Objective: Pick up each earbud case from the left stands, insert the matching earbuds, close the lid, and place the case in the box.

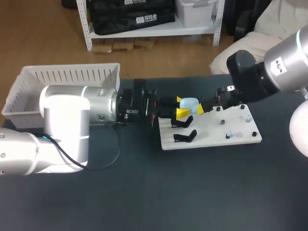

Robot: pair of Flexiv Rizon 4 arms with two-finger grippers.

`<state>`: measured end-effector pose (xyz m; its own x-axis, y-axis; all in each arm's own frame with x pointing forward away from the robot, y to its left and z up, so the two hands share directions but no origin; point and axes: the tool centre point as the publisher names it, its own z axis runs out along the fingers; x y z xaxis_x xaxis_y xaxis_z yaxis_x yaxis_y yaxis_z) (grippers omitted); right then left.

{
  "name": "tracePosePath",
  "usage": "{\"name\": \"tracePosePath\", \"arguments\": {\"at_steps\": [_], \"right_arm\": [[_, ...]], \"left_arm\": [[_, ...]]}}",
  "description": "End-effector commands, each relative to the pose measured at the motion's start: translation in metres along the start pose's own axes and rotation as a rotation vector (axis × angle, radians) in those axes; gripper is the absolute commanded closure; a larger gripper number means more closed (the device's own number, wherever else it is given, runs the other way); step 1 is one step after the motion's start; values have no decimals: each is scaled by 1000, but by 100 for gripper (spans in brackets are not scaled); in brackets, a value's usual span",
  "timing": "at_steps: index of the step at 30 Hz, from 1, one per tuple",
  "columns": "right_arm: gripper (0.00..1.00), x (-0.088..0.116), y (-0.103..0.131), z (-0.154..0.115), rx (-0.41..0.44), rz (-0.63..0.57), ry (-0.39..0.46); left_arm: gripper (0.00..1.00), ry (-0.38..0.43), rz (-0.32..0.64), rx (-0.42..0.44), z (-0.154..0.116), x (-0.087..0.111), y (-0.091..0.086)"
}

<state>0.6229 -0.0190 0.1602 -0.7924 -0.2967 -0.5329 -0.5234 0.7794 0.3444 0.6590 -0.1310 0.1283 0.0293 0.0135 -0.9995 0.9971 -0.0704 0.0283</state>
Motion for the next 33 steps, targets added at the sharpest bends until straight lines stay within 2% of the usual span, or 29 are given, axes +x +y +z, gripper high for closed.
{"name": "tracePosePath", "arguments": {"at_steps": [1,20,33], "right_arm": [[0,-8,-2,10,-30,-2,24],[0,-13,-4,33,-61,3,64],[0,-17,-14,36,-59,38,64]], "left_arm": [[100,-6,3,-1,1,2,1],[100,-6,3,-1,1,2,1],[100,-6,3,-1,1,2,1]]}}
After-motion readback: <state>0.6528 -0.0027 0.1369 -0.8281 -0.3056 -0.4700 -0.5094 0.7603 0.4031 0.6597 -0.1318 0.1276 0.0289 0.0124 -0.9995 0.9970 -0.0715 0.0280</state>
